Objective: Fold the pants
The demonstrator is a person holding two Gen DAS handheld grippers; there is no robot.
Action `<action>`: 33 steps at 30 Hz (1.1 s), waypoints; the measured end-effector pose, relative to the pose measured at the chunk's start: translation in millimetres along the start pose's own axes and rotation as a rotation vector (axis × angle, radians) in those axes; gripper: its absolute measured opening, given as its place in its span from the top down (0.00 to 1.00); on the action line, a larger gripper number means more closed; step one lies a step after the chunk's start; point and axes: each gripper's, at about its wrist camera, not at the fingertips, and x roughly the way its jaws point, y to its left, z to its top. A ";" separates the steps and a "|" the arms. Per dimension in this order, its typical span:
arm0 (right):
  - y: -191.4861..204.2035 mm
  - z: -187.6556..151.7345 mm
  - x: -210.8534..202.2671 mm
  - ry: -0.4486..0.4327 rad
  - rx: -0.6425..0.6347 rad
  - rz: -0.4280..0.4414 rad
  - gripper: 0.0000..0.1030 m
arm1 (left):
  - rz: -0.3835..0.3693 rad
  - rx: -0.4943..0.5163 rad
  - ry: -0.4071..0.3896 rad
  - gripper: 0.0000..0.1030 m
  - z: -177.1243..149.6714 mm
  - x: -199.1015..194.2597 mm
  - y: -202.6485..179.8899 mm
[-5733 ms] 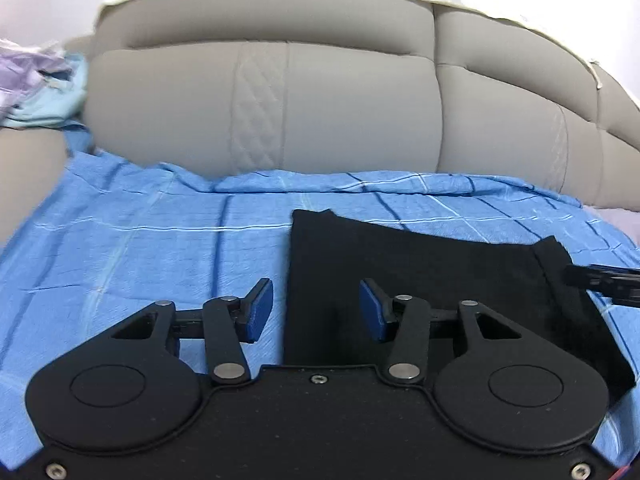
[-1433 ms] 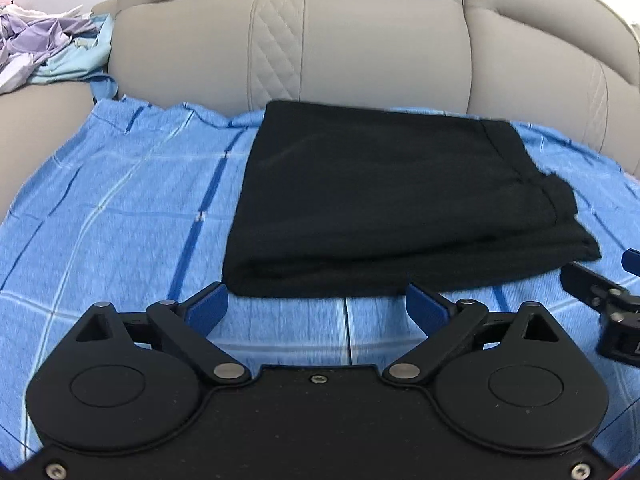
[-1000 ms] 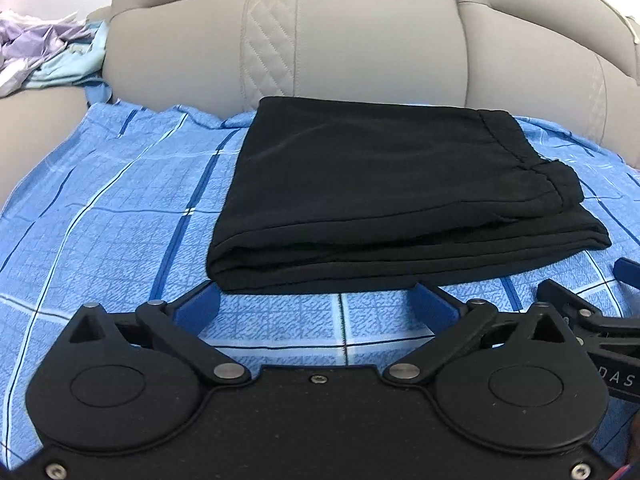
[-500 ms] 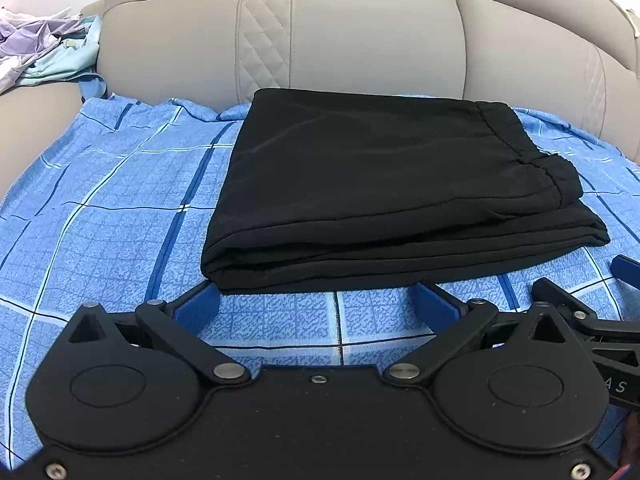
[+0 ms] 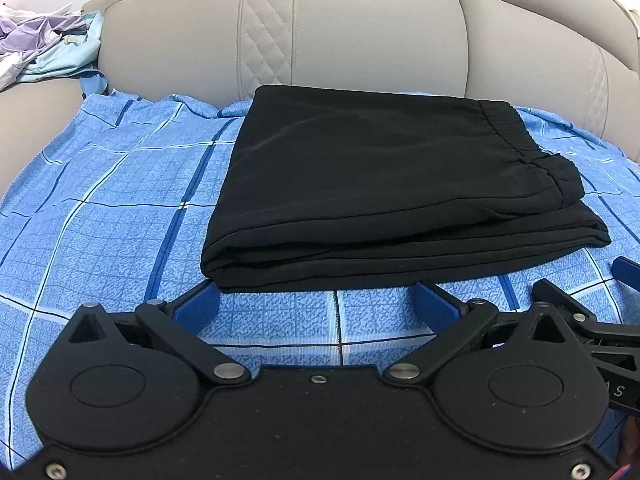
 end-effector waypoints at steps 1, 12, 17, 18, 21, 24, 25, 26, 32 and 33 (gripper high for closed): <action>0.0 0.0 0.0 0.000 0.000 0.000 0.00 | -0.001 -0.001 0.001 0.00 0.1 0.1 0.5; 0.2 -0.2 0.1 -0.001 0.000 0.000 0.00 | 0.000 -0.001 0.001 0.00 0.1 0.1 0.1; 0.4 -0.3 0.3 -0.001 0.001 0.000 0.00 | -0.001 0.000 -0.003 0.00 -0.6 -0.2 -0.2; 0.5 -0.4 0.3 -0.001 0.001 0.000 0.00 | -0.001 0.001 -0.004 0.00 -0.5 0.0 -0.2; 0.0 -0.4 0.3 0.000 0.001 0.013 0.00 | -0.003 0.003 -0.005 0.00 -0.5 0.0 -0.1; -1.4 -0.3 0.6 0.002 0.002 0.024 0.00 | -0.003 0.003 -0.007 0.00 -0.7 0.0 -0.1; -1.3 -0.3 0.7 0.002 0.001 0.024 0.00 | -0.003 0.003 -0.007 0.00 -0.7 0.1 -0.1; -1.3 -0.2 0.7 0.002 0.001 0.023 0.00 | -0.003 0.003 -0.008 0.00 -0.7 0.0 0.0; -1.2 -0.2 0.9 0.002 0.001 0.024 0.00 | -0.005 0.006 -0.008 0.00 -0.7 0.0 -0.2; -1.4 -0.2 1.0 0.002 0.001 0.024 0.00 | -0.007 0.008 -0.008 0.00 -0.8 0.0 0.2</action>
